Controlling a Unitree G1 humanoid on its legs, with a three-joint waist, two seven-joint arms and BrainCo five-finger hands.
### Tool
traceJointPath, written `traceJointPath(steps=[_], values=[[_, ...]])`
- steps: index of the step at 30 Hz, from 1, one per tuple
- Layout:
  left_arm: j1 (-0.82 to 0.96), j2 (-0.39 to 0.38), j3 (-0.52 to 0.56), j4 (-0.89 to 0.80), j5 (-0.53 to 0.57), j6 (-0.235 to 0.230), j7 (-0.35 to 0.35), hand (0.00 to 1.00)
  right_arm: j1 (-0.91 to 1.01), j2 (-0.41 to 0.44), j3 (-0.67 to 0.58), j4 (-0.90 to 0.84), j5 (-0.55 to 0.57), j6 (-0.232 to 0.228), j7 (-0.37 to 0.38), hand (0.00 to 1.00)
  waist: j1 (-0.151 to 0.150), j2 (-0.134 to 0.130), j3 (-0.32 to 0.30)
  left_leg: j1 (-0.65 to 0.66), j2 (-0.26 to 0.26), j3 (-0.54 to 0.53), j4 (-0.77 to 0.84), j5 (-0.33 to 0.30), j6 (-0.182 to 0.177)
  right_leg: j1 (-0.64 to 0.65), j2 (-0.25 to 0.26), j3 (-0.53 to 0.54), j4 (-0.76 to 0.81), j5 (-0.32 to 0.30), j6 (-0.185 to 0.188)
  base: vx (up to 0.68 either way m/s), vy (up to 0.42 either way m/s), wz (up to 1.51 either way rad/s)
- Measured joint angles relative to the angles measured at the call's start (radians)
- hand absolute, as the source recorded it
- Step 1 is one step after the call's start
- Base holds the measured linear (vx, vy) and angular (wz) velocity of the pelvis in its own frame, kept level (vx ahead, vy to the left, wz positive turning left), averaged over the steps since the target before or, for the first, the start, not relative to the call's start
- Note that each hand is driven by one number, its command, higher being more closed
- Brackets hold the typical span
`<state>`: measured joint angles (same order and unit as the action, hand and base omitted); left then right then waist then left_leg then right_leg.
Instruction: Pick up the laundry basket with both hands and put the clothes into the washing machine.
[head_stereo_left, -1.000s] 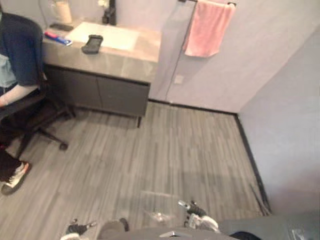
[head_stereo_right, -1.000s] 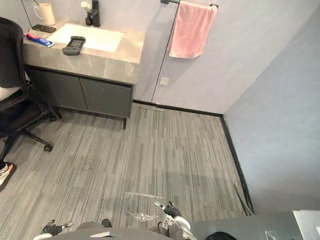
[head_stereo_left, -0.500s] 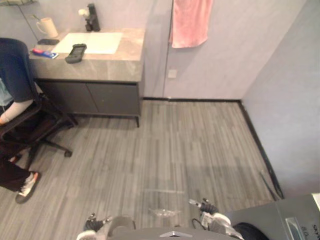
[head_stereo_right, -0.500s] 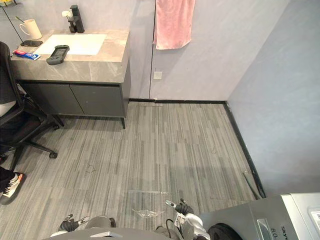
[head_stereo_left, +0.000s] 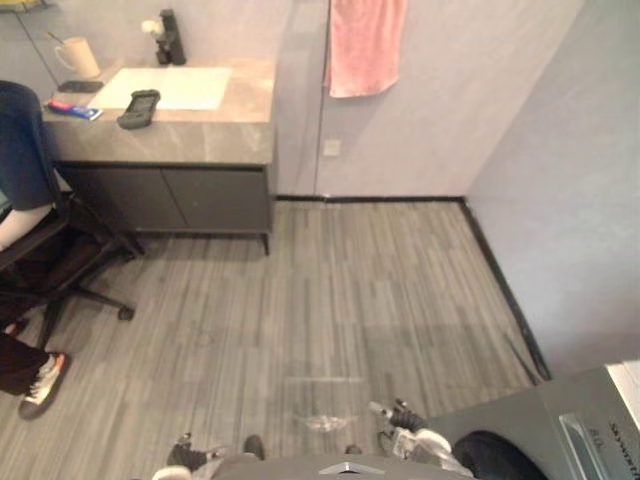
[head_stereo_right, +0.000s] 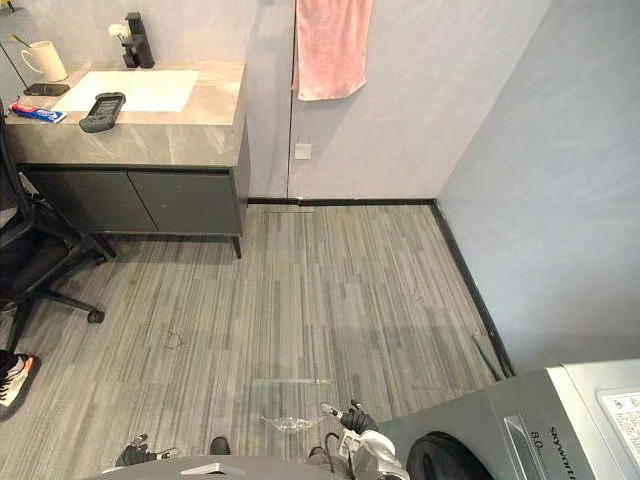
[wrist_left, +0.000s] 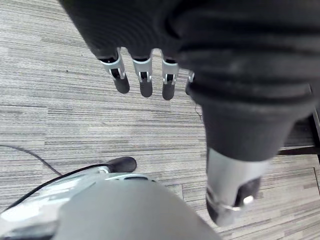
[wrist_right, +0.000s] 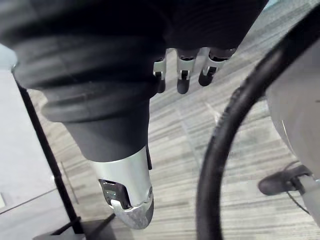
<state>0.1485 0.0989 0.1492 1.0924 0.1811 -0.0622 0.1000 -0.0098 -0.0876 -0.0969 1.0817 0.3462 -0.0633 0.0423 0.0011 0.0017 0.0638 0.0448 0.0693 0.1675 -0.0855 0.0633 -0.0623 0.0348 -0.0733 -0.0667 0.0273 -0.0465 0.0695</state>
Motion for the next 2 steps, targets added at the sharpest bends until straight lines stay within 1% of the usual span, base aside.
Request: traceJointPath(steps=[2], values=[[0.0,-0.001,0.002,0.004,-0.002,0.0,0.0,0.0,0.003,0.0,-0.001,0.0,0.0,0.0,0.0,0.0,-0.001,0.001,0.0,0.0,-0.004,0.0,0.0,0.0,0.003,0.002,-0.003,0.001,-0.006,0.006,-0.005,0.0,0.0,0.0]])
